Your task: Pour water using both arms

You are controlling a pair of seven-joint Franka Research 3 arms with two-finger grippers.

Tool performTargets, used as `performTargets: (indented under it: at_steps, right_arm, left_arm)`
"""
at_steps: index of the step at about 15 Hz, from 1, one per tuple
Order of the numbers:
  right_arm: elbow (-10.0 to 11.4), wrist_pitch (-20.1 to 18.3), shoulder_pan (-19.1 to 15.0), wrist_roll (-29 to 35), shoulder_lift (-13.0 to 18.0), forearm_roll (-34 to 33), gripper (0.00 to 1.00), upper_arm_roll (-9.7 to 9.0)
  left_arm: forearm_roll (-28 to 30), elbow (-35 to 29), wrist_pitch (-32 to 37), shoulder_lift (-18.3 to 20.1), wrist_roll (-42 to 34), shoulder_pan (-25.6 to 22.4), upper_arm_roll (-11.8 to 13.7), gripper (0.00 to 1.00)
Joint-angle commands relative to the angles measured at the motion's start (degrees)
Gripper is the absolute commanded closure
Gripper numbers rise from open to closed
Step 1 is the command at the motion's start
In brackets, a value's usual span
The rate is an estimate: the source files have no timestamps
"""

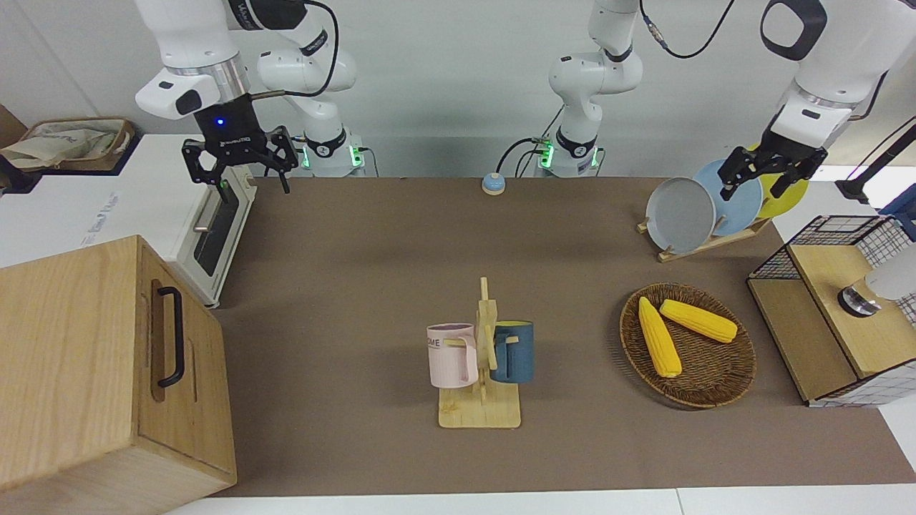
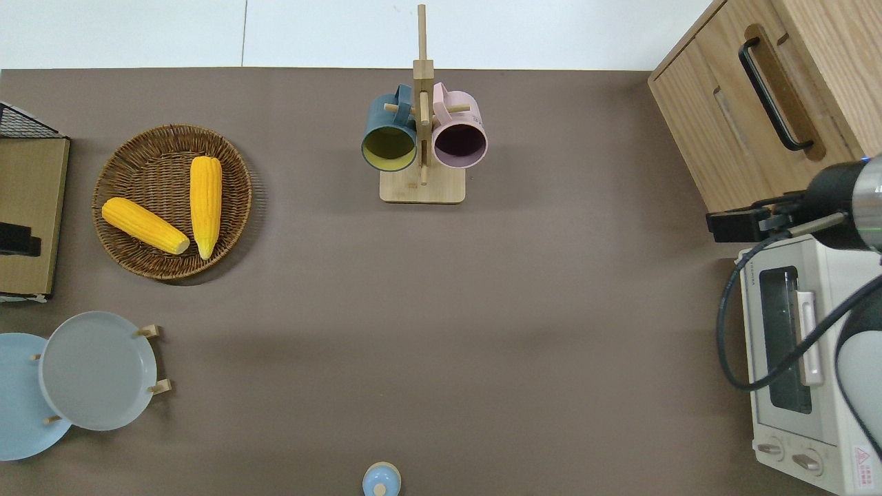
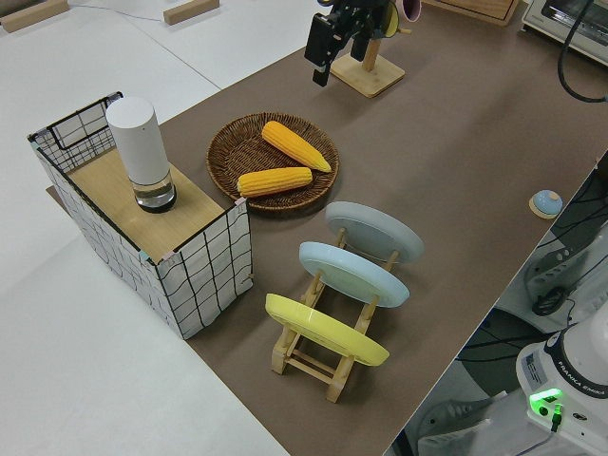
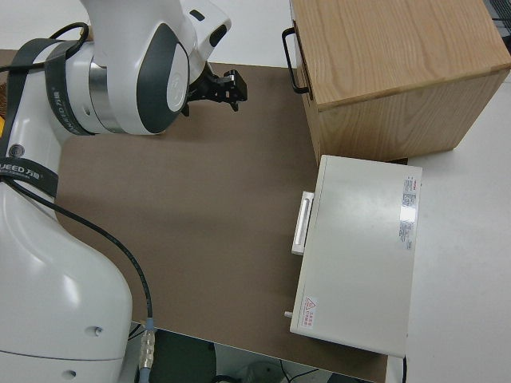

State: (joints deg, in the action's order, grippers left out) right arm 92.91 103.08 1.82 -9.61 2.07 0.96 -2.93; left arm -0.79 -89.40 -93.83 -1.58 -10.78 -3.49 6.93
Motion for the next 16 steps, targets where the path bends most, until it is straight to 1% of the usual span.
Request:
performTargets:
  at_steps: [1, 2, 5, 7, 10, 12, 13, 14, 15, 16]
  right_arm:
    - [1.57, 6.07, -0.76, -4.88, -0.75, 0.01, 0.015, -3.65]
    - [1.57, 7.47, -0.68, -6.28, -1.19, -0.17, 0.015, -4.53]
    - [1.57, 11.95, -0.59, -11.47, -3.12, -0.52, 0.015, -6.82]
    - [1.57, 14.24, -0.24, -13.41, -4.61, -1.05, 0.015, -7.61]
    - [1.40, 18.72, 2.39, -14.47, -7.60, -1.66, 0.015, -7.88]
    - [1.13, 22.15, 3.89, -14.21, -10.06, -2.63, 0.017, -7.97]
    - [0.96, 23.12, 4.59, -13.95, -11.03, -3.24, 0.017, -8.14]
    - [0.87, 23.74, 4.60, -13.68, -11.65, -3.51, 0.017, -8.41]
    - [0.87, 24.88, 4.77, -13.68, -12.44, -3.51, 0.017, -8.41]
    - [0.78, 25.76, 5.21, -13.68, -12.97, -3.69, 0.017, -8.41]
  left_arm:
    - [-0.44, 0.10, -1.18, -0.18, -8.35, 0.15, 5.10, 0.00]
    - [-0.27, 0.19, -1.96, -0.18, -10.38, 0.15, 6.77, 0.00]
    - [-0.26, 0.19, -4.25, -0.71, -16.18, 0.15, 10.11, 0.00]
    - [0.00, 0.19, -5.57, -1.41, -19.18, 0.15, 12.22, 0.00]
    - [1.23, 0.19, -8.03, -2.29, -22.86, -0.29, 14.77, 0.00]
    - [3.50, 0.19, -9.79, -2.73, -25.77, -2.39, 14.96, 0.00]
    - [4.56, 0.19, -10.84, -3.08, -27.26, -3.53, 15.05, 0.00]
    - [6.14, 0.19, -12.33, -3.69, -28.67, -4.76, 14.96, 0.00]
    - [8.33, 0.19, -13.65, -4.48, -30.51, -6.08, 14.96, 0.00]
    - [12.09, 0.19, -14.53, -5.27, -32.53, -7.83, 15.05, 0.00]
